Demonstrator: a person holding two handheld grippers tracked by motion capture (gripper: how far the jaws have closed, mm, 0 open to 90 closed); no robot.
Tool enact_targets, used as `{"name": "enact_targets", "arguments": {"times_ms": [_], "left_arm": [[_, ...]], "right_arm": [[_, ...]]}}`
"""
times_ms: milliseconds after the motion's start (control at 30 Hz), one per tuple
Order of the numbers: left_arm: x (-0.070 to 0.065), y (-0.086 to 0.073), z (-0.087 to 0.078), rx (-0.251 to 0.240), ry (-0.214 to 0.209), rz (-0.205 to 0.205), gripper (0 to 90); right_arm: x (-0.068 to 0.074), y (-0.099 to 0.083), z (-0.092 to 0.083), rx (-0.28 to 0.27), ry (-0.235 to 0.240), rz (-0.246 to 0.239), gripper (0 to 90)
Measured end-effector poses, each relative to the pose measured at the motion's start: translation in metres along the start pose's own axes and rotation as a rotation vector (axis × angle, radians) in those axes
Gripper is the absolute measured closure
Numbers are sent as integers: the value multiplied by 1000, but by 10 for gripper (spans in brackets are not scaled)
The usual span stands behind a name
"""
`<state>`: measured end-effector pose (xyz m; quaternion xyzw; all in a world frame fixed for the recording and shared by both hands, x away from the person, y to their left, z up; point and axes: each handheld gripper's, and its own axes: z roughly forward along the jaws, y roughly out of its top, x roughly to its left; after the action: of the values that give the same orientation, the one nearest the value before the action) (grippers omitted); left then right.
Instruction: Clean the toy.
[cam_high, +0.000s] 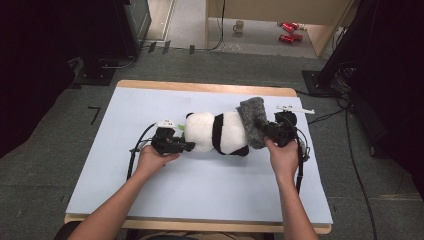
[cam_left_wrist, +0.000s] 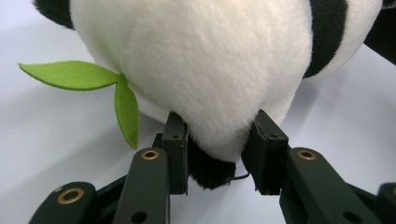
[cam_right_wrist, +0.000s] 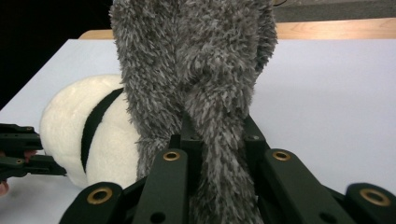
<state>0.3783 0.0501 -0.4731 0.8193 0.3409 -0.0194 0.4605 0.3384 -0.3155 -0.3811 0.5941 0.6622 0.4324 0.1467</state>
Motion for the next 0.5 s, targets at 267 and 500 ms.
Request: {"name": "enact_targets", "arguments": {"times_ms": [267,500], "left_arm": [[-1,-5,0,-11,8,0,630],[-1,-5,1,-18,5,-5,627]], "right_arm": [[0,-7,17,42,-3,-13,778],[-4,-14,23,43,-13,-10,779]]}}
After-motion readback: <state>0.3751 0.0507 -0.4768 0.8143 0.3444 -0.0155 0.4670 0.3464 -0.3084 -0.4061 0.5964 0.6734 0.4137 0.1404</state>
